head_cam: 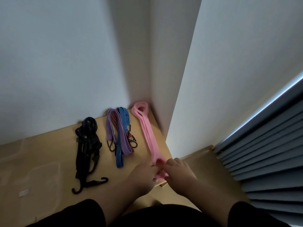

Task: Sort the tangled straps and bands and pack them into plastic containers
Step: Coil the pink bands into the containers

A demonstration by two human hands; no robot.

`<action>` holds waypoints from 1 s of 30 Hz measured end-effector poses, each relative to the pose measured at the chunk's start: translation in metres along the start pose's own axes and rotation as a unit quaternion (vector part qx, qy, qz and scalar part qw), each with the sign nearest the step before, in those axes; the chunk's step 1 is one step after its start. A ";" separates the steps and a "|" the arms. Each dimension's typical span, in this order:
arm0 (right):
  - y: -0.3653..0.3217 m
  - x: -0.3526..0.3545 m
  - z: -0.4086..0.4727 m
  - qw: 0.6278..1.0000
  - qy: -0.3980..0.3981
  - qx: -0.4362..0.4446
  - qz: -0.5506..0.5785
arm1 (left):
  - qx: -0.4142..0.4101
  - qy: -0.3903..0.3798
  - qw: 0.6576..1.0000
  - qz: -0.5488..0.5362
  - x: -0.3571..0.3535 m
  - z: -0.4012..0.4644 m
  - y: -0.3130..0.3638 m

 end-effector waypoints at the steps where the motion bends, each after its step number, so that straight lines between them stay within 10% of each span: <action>1: 0.000 -0.001 0.000 1.000 -0.003 0.004 -0.001 | -0.003 0.003 1.000 0.013 0.000 0.001 0.000; 13: 0.003 0.035 0.018 0.987 0.101 0.013 0.124 | 0.093 0.096 0.989 -0.060 0.027 0.000 -0.004; 30: -0.079 0.247 0.083 0.871 0.341 0.196 0.293 | 0.162 0.378 0.861 -0.299 0.176 0.003 -0.007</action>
Point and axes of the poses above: each hand's wrist, its own z-axis towards the middle knuckle, its own x-axis out of the back of the hand, y = z × x, the point moved 2 cm from there along z, towards the middle knuckle, and after that the axes turned 12 degrees about y, right-handed, at the moved point
